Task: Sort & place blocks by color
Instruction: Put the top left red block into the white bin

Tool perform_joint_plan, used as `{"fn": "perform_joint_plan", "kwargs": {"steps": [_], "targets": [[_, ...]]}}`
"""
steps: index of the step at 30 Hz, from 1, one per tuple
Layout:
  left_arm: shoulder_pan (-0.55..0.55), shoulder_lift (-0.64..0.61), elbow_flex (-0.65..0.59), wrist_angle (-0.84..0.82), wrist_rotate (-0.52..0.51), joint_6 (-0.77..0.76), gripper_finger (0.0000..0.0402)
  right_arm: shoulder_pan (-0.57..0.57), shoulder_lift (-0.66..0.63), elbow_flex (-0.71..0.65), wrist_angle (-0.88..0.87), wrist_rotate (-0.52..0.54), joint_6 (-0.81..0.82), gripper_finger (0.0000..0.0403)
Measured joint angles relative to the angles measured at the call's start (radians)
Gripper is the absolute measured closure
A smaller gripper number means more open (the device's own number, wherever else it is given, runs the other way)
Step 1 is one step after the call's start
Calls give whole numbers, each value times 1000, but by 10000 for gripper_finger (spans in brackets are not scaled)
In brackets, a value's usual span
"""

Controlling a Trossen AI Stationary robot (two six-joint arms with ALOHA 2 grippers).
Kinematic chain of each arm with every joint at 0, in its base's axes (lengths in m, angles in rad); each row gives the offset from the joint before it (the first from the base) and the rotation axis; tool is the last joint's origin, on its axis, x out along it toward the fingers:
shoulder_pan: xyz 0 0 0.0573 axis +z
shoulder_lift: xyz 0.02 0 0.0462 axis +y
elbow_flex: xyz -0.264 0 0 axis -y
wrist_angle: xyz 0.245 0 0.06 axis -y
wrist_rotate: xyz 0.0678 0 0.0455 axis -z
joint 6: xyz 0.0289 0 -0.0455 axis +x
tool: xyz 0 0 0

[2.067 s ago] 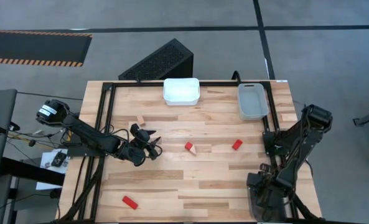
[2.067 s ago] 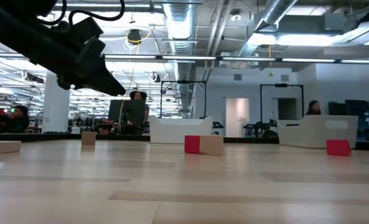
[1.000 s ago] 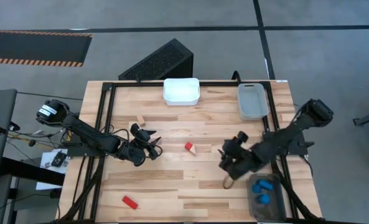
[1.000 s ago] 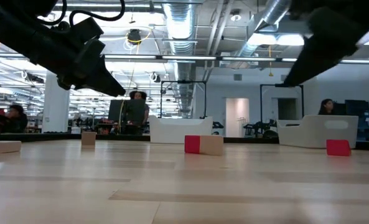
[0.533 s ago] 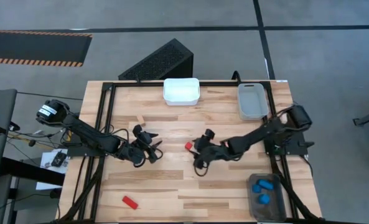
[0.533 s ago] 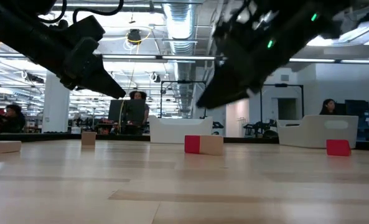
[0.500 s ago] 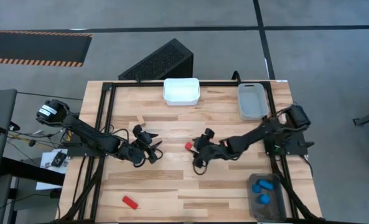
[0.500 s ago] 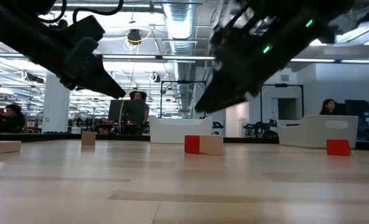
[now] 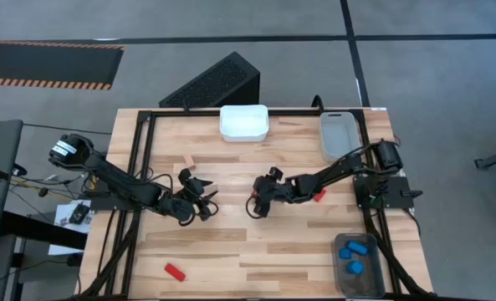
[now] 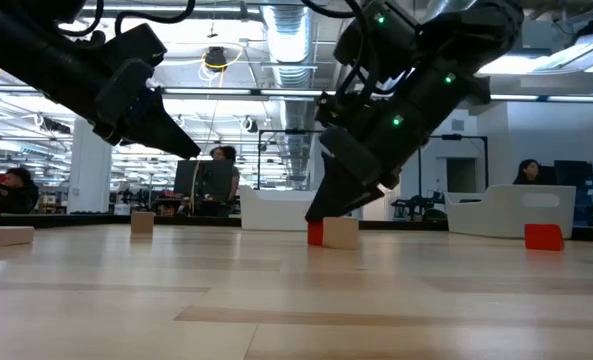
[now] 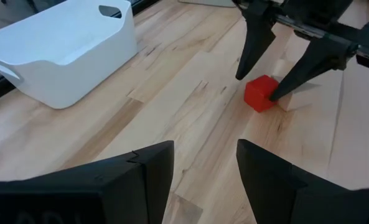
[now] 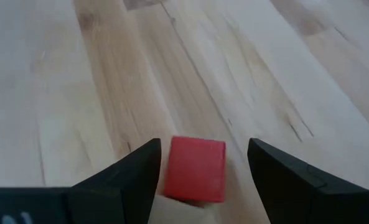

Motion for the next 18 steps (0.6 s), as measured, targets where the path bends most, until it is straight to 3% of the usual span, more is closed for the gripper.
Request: {"fn": "perform_joint_plan", "kwargs": {"steps": [4,10,18], "targets": [[0,0,0,3,0,0,235,-22,-2,1,-17,-83,11,138],[0,0,0,4,-3,0,235,-25,-2,1,-43,-81,37,150],[0,0,0,3,-9,-5,235,-25,-3,2,-86,-77,57,266]]}}
